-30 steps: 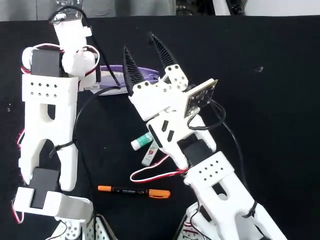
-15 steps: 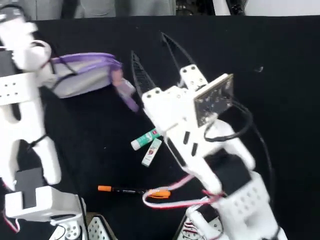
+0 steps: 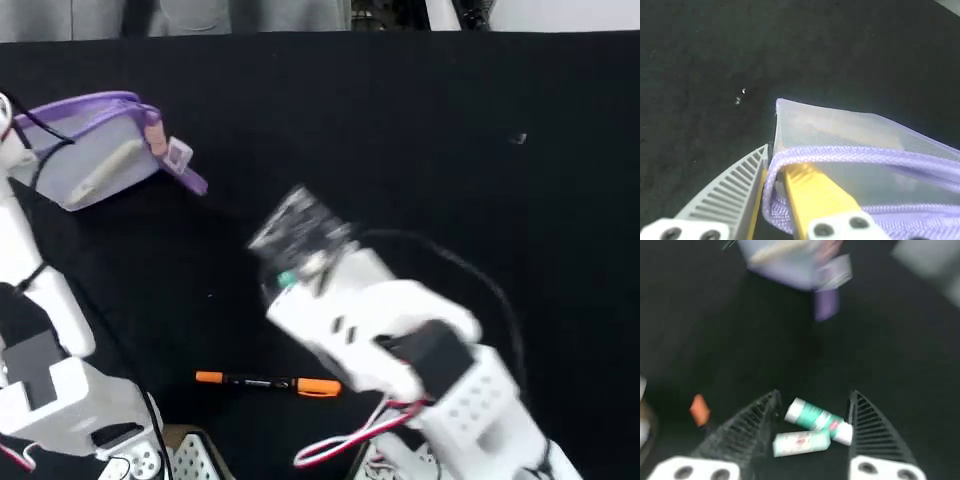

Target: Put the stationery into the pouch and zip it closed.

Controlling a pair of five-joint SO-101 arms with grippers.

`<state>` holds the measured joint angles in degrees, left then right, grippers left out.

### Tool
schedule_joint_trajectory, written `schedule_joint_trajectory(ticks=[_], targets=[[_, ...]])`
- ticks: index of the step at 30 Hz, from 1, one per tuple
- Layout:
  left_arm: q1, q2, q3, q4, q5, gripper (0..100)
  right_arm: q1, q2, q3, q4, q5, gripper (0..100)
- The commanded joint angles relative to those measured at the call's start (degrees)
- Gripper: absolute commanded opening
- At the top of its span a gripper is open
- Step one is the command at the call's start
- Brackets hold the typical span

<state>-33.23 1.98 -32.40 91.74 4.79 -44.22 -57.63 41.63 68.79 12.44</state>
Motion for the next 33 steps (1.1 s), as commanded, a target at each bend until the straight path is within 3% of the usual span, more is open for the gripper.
schedule_joint_trajectory(ticks=[1,12,17,33], targets=[[-3.12,4.57,-6.02,-0.97,-0.79,3,-5.71,1.98,5.85,-2.73,1.93,21.1],[-6.46,16.53,-16.84,-0.70,-0.70,3,-18.37,23.08,14.81,-16.26,2.29,21.1],[-6.55,17.05,-17.36,-0.70,-0.70,3,-20.22,34.42,12.35,-19.87,2.29,21.1],[-6.29,17.05,-17.45,0.00,-0.70,3,-20.40,51.38,-2.15,-11.96,2.29,21.1]])
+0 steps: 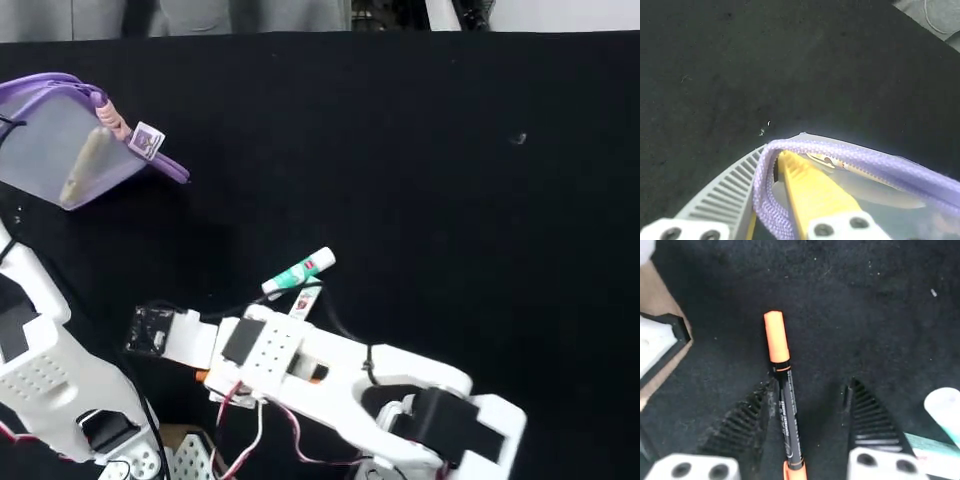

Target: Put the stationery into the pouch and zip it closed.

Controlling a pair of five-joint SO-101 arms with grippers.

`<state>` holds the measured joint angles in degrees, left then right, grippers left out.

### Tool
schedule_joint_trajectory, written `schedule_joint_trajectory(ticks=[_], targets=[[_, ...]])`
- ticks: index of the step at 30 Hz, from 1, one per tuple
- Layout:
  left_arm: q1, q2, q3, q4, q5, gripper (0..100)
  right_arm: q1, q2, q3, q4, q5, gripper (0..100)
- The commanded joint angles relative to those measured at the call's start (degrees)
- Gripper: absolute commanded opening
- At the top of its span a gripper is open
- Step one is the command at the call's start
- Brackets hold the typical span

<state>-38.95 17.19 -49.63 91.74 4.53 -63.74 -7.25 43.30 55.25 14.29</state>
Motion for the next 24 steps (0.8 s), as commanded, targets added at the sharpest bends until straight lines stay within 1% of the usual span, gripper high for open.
schedule_joint_trajectory(ticks=[1,5,10,11,13,15,18,20,24], targets=[[-0.57,1.85,-0.22,0.00,-0.44,3,-0.97,1.80,-4.62,2.29,0.44,21.1],[-0.57,1.85,-0.22,0.00,-0.44,3,-2.81,6.20,-8.40,5.10,0.62,21.1],[-0.57,1.85,-0.22,0.00,-0.44,3,-2.73,15.60,-16.57,11.96,0.53,21.1],[-0.57,1.85,-0.22,0.00,-0.44,3,-2.73,17.63,-18.51,13.36,0.53,19.8],[-0.57,1.85,-0.22,0.00,-0.44,3,-2.73,21.23,-22.02,15.82,0.53,12.2],[-0.57,1.85,-0.22,0.00,-0.44,3,-2.64,23.87,-24.66,17.67,0.53,1.1],[-0.40,1.85,-0.22,0.00,-0.44,3,-2.64,24.13,-25.10,18.29,0.53,3.9],[-0.31,1.85,-0.22,0.00,-0.44,3,-2.55,23.25,-24.66,18.20,0.53,0.9],[-0.22,1.76,-0.31,0.00,-0.44,3,-0.97,18.95,-21.93,17.41,0.79,1.1]])
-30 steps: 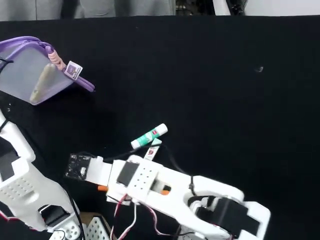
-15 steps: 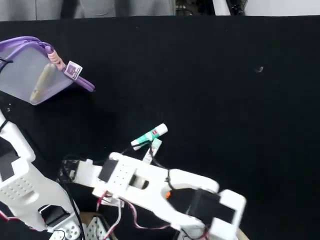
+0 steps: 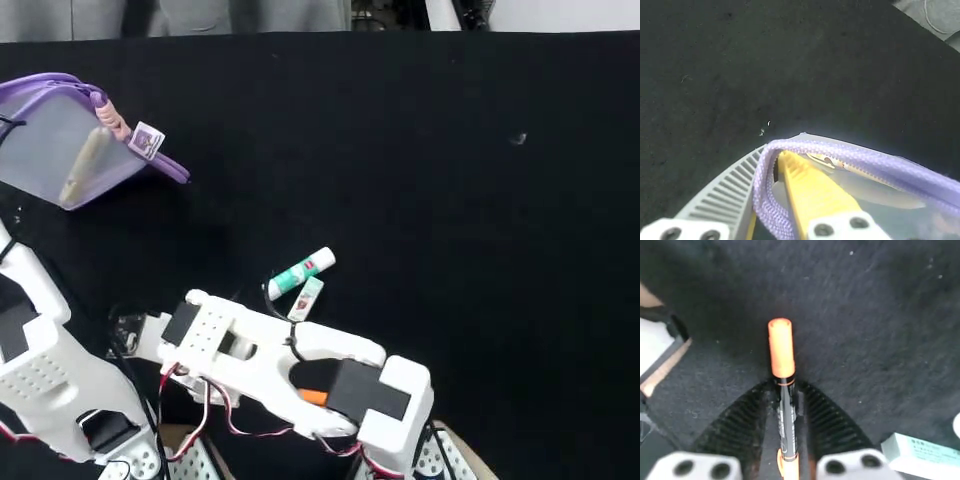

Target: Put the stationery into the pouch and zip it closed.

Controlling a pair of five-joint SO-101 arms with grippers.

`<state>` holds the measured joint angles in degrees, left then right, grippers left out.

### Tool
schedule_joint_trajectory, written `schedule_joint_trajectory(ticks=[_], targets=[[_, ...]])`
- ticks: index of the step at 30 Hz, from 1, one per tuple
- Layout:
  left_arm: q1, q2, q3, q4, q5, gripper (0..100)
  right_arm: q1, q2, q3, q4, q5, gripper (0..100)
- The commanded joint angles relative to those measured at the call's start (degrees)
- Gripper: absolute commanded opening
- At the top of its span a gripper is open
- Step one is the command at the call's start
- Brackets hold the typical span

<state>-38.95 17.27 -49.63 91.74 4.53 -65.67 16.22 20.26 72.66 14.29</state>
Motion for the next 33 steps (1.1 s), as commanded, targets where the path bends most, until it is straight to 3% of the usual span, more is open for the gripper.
schedule_joint_trajectory(ticks=[1,11,17,20,25,33], targets=[[-0.22,1.67,-0.75,0.00,-0.44,3,1.93,-6.46,1.71,0.09,0.79,1.1],[6.73,2.20,-11.82,8.97,-0.44,3,15.38,-37.93,7.34,6.59,3.96,1.1],[14.20,1.67,-9.54,9.14,-0.35,3,30.95,-61.14,5.23,4.57,5.36,1.1],[19.91,1.67,-7.34,9.14,1.41,3,37.54,-68.88,3.03,-0.79,4.92,1.1],[28.70,1.67,-6.20,9.14,2.55,3,40.62,-73.63,2.77,-12.66,4.57,1.1],[35.65,1.67,-6.20,9.23,6.77,3,40.44,-73.71,7.25,-38.59,-8.53,1.1]])
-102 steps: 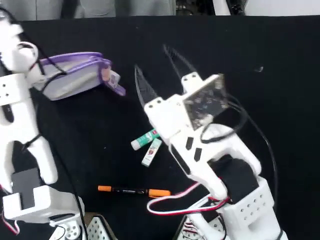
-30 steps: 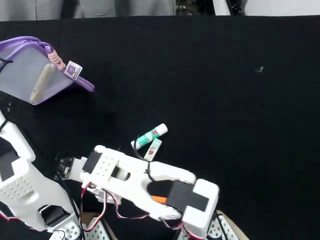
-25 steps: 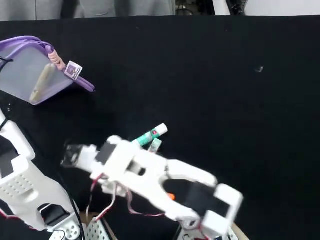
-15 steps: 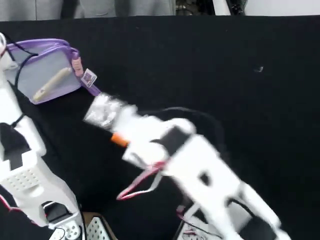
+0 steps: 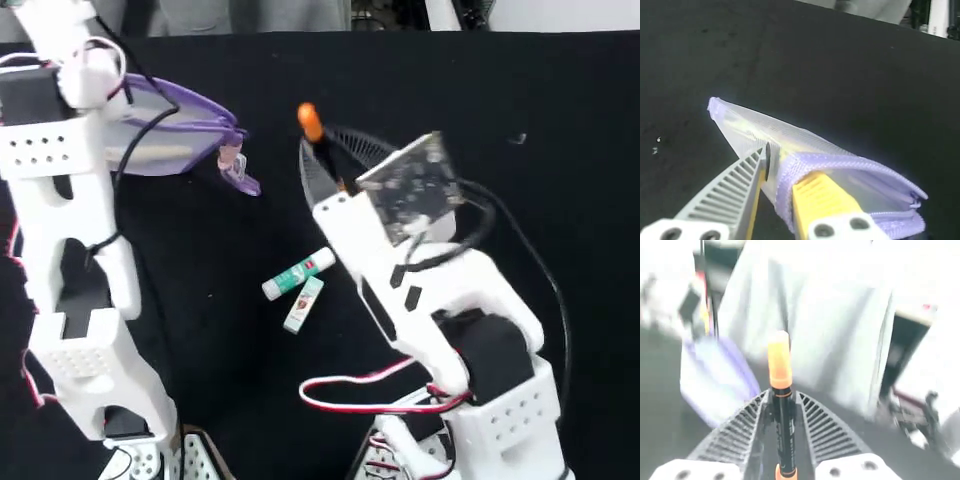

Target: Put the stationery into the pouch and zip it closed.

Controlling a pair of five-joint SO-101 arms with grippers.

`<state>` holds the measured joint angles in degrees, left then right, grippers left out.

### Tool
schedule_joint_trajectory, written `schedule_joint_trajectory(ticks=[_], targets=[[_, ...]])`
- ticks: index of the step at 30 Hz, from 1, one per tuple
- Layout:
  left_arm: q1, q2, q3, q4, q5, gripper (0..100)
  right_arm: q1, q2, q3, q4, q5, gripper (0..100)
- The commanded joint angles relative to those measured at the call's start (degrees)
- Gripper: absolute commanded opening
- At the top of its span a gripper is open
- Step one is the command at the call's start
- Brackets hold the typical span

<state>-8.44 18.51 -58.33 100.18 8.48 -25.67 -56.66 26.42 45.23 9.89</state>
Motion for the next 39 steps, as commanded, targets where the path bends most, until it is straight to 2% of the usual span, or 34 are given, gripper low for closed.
schedule_joint_trajectory(ticks=[1,7,10,17,24,34,39], targets=[[5.41,0.35,2.51,0.79,2.99,3,0.44,-0.84,2.59,-15.91,-5.63,1.1],[5.41,-2.99,4.44,0.79,4.22,3,-4.48,-0.75,15.96,-44.48,-8.44,1.1],[6.55,-5.54,6.11,0.79,5.19,3,-6.15,-1.01,21.67,-54.59,-8.18,1.1],[11.56,-7.47,10.33,0.70,5.10,3,-6.07,-0.75,22.73,-57.14,-8.00,1.1],[11.38,-7.47,10.33,0.62,5.01,3,-5.98,0.48,23.16,-58.64,-8.00,1.1],[11.38,-7.47,10.33,0.62,5.01,3,-1.32,22.20,22.99,-76.66,-8.53,1.1],[11.38,-7.47,10.33,0.62,5.01,3,-0.97,31.08,18.86,-78.68,-8.53,1.1]])
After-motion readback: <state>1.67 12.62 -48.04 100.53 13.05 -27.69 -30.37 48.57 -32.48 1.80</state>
